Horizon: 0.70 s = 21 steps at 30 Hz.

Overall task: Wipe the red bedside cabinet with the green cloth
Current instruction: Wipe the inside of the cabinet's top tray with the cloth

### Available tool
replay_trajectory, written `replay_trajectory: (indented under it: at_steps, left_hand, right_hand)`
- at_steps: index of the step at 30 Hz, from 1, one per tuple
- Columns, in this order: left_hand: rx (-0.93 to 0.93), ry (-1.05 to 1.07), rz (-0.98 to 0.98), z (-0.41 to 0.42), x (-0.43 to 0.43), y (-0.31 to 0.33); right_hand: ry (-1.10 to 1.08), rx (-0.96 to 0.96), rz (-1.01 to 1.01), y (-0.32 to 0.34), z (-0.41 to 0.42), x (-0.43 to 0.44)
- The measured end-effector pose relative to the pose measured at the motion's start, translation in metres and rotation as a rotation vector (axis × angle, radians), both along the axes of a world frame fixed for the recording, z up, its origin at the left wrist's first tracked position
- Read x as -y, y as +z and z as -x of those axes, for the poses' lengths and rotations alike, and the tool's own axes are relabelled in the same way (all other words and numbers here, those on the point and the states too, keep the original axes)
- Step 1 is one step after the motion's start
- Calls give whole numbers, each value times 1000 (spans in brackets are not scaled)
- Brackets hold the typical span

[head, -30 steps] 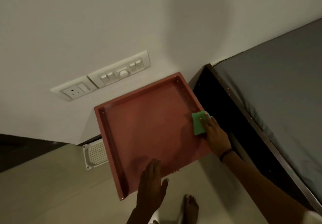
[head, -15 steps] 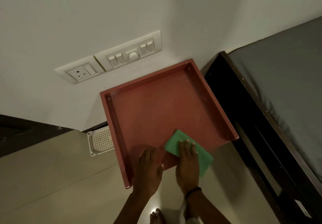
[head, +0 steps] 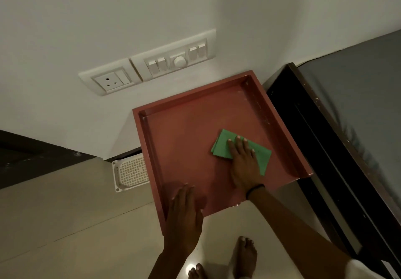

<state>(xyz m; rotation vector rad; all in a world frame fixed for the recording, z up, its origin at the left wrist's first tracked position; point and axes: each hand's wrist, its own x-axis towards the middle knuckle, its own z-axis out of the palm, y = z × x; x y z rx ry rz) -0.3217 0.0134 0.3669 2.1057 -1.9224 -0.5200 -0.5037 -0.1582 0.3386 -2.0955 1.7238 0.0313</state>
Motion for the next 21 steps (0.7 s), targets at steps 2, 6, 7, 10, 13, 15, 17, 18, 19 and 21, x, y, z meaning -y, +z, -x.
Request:
replay_trajectory:
  at_steps: [2, 6, 7, 10, 13, 15, 17, 18, 19, 21]
  left_hand:
    - [6, 9, 31, 1, 0, -2]
    - [20, 25, 65, -6, -2, -9]
    - [18, 19, 59, -8, -3, -10]
    - [-27, 38, 43, -12, -5, -7]
    - [-3, -26, 57, -7, -14, -9]
    - [14, -7, 38, -2, -18, -14]
    - [38, 31, 15, 3, -18, -18]
    - [48, 55, 13, 5, -16, -18]
    - [38, 93, 20, 7, -11, -16]
    - [21, 171, 24, 10, -2, -15]
  right_hand:
    - [-48, 35, -32, 5, -26, 3]
    - [280, 99, 14, -7, -91, -41]
    - [360, 101, 9, -8, -98, -59]
    - [532, 83, 35, -7, -88, -97]
    - [605, 29, 77, 0, -55, -99]
    - [598, 43, 107, 3, -41, -96]
    - [596, 31, 110, 2, -34, -97]
    - [607, 26, 126, -2, -31, -96]
    - [604, 22, 122, -3, -29, -95]
    - [570, 16, 109, -3, -25, -94]
